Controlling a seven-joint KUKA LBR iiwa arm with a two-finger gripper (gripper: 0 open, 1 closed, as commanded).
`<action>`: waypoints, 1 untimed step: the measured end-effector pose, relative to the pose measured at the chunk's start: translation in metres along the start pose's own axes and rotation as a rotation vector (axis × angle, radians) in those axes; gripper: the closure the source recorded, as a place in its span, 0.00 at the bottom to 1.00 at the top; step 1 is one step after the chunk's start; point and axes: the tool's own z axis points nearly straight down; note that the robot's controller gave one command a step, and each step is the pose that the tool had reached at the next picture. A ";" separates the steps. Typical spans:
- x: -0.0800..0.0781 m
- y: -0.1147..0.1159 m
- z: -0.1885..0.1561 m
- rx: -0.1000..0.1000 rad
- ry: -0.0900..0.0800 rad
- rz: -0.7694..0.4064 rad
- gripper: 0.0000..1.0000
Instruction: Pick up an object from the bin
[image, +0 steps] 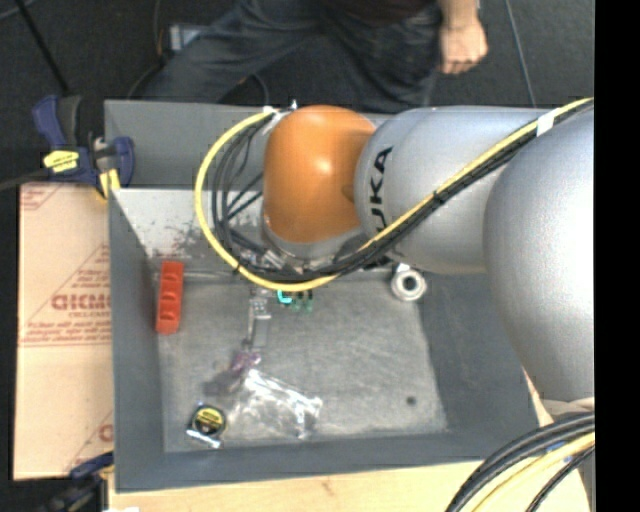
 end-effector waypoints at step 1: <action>0.035 -0.005 0.091 0.001 0.000 -0.228 0.00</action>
Offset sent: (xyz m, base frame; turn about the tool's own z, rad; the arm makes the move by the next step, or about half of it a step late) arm -0.0350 -0.0049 -0.0924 -0.2288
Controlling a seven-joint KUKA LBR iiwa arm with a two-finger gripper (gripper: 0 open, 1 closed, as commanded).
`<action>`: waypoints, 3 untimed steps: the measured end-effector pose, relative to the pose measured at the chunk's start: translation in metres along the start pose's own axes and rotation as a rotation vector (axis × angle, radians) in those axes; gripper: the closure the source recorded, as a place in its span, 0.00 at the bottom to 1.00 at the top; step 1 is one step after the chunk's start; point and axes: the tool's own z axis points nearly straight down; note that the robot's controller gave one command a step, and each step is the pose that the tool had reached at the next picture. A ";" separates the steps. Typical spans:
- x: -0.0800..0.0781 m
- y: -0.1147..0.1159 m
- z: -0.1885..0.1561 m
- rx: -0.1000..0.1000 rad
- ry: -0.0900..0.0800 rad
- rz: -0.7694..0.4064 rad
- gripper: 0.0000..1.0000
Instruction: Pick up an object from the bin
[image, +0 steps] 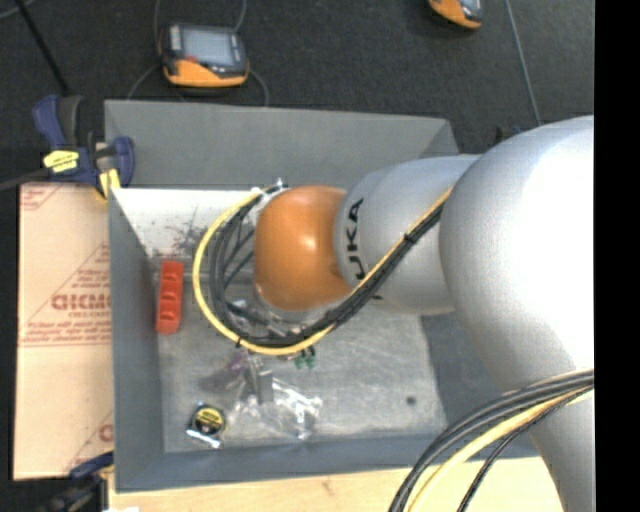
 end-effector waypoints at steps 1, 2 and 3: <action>-0.015 0.003 -0.021 0.001 -0.012 -0.032 0.00; 0.000 0.011 0.006 0.004 -0.017 -0.088 0.00; -0.005 0.017 0.000 -0.005 -0.033 -0.084 1.00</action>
Offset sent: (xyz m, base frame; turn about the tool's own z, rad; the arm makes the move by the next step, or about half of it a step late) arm 0.0111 0.0075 0.0185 -0.0351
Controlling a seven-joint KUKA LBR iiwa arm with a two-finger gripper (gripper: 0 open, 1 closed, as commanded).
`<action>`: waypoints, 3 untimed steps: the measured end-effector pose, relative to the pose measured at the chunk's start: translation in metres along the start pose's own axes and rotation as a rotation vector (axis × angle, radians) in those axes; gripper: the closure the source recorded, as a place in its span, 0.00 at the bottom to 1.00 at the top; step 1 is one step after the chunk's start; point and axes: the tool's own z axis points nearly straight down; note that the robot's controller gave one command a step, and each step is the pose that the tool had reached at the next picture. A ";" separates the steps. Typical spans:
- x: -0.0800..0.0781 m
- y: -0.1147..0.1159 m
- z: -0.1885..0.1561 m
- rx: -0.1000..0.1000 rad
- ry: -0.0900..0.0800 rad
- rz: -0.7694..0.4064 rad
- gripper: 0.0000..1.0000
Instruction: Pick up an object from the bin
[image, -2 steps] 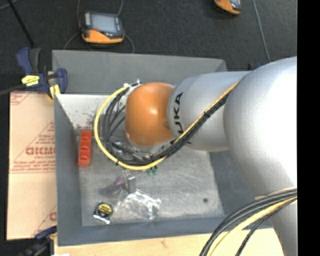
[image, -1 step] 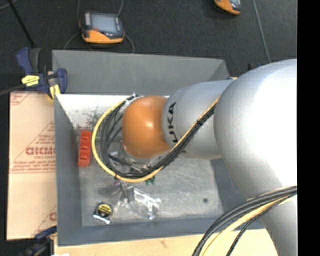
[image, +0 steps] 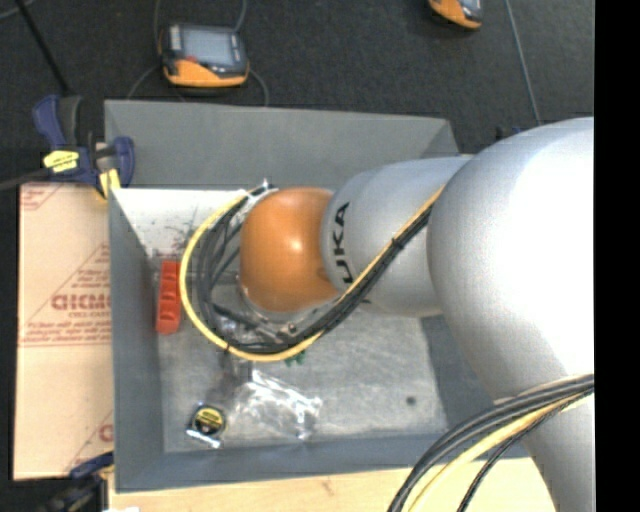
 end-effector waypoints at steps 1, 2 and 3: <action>-0.004 0.001 -0.156 0.005 0.017 -0.034 1.00; 0.004 0.023 -0.021 0.001 0.035 -0.085 1.00; 0.067 0.026 -0.015 0.000 0.032 -0.252 1.00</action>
Offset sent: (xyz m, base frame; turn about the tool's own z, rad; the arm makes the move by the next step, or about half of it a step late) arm -0.0041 0.0004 0.1503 -0.0381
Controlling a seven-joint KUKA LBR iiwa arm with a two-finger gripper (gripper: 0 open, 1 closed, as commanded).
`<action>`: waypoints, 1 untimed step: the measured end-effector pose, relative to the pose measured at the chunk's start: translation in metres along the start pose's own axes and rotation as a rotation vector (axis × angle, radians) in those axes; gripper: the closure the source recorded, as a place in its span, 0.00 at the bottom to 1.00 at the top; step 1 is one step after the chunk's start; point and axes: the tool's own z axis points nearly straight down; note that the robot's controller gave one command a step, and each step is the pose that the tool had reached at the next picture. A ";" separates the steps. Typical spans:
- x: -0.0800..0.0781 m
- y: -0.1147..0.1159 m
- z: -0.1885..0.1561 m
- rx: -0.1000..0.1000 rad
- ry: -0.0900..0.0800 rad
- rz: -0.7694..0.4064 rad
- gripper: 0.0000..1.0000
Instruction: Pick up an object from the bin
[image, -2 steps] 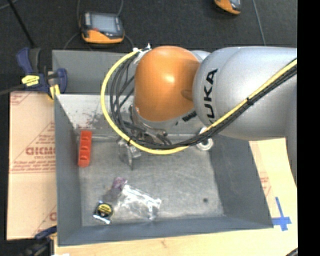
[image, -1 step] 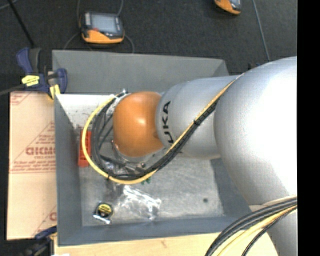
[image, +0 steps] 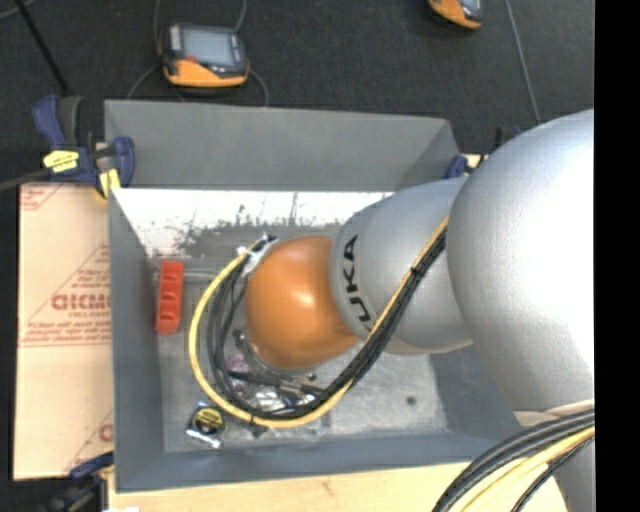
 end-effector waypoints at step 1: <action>-0.001 0.000 -0.001 0.000 -0.003 0.004 0.00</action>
Offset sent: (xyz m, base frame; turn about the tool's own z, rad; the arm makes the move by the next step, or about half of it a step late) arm 0.0000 0.0000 0.0000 0.0000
